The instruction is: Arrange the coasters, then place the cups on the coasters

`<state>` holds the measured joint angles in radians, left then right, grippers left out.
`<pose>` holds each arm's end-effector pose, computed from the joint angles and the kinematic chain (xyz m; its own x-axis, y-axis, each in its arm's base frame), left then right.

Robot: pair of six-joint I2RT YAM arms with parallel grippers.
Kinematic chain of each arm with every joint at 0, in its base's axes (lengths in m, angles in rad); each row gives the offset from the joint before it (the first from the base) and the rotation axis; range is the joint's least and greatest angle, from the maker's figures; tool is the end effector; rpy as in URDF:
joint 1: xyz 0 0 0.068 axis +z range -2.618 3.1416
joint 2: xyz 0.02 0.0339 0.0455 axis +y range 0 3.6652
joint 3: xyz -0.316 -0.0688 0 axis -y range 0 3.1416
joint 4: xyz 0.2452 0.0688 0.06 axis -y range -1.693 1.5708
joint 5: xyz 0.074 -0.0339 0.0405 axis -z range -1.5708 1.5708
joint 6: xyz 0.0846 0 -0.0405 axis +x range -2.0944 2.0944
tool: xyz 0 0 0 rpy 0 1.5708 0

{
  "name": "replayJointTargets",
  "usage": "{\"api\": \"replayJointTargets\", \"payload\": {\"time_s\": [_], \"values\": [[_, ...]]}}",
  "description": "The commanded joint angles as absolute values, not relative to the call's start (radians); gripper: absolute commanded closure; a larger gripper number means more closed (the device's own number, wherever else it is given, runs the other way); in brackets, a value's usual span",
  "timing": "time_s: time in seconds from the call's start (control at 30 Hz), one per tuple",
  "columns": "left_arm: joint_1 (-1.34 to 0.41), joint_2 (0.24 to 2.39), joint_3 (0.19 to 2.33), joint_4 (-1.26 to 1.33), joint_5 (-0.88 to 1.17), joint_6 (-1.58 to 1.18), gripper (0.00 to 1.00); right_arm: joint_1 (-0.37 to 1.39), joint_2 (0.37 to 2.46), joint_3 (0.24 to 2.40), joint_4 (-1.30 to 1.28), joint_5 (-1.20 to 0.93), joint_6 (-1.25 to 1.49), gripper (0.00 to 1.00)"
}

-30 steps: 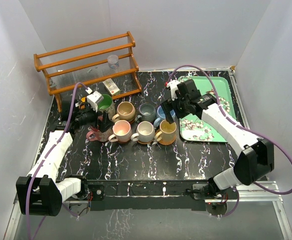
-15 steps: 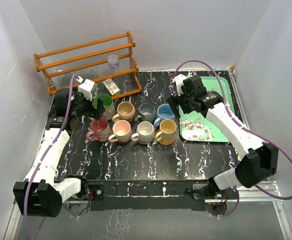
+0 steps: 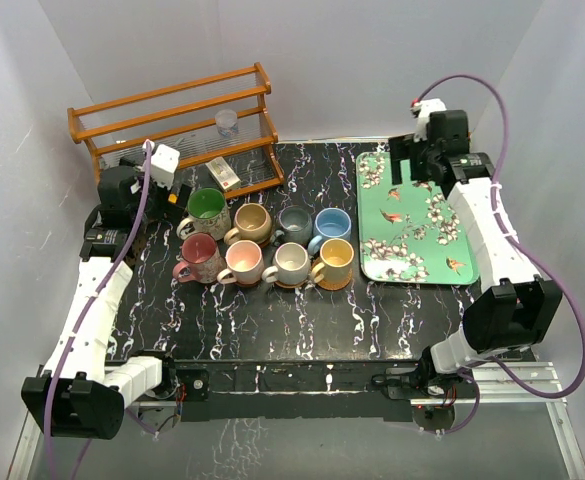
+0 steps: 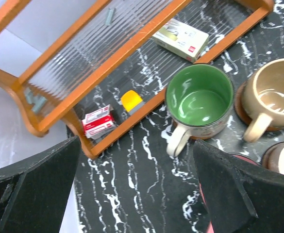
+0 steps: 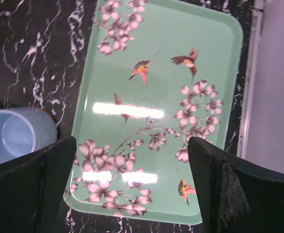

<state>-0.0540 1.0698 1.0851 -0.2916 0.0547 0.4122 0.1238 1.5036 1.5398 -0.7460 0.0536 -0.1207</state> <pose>0.2643 -0.0189 0.4112 -0.2070 0.4118 -0.8875 0.2066 0.9050 0.3718 0.3596 0.0402 0.3943 -0.6320 -0.1998 -0.7488 -0.1602 0.9790 -0.1260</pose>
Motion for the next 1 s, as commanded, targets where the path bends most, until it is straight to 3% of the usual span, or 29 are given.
{"api": "replayJointTargets", "payload": {"time_s": [0.0, 0.33, 0.7, 0.97], "values": [[-0.046, 1.044, 1.095, -0.216, -0.051, 0.499, 0.01, 0.064, 1.513, 1.648, -0.687, 0.057, -0.091, 0.02], [-0.044, 1.066, 1.081, -0.040, -0.086, 0.442, 0.01, 0.064, 1.485, 1.666, -0.595, 0.116, -0.138, 0.02], [-0.044, 1.108, 1.037, 0.024, -0.032, 0.145, 0.01, 0.063, 1.287, 1.290, -0.228, 0.060, -0.127, 0.02], [-0.030, 1.100, 1.047, -0.036, -0.010, 0.146, 0.01, 0.063, 1.179, 1.074, -0.058, 0.005, -0.095, 0.02]]}}
